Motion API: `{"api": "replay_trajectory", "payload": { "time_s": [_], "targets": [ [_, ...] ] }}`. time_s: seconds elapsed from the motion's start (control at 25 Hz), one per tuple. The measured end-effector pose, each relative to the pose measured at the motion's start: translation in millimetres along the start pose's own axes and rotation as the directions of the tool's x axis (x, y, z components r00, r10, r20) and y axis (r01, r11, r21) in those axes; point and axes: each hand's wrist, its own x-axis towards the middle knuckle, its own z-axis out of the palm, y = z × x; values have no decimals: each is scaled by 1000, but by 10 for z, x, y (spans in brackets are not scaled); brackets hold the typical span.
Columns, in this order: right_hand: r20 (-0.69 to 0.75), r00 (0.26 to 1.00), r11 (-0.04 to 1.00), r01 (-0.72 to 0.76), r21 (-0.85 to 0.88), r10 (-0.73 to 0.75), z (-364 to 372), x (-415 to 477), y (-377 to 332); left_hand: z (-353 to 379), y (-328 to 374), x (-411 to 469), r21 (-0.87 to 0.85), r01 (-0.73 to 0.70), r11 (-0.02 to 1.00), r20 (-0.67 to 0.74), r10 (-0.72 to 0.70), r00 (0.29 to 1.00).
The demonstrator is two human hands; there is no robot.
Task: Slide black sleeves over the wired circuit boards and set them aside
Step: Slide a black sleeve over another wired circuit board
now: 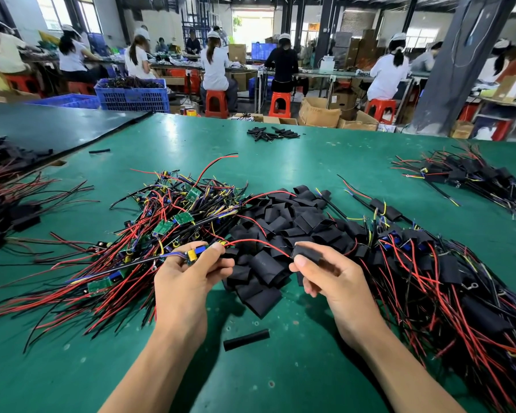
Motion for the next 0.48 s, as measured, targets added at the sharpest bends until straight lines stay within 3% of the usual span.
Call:
{"api": "replay_trajectory", "payload": {
  "time_s": [0.48],
  "targets": [
    [-39,999,999,-17,-36,16,45,-2,48,25,21,-28,-8,6,1000,-14,-6,1000]
  ]
}}
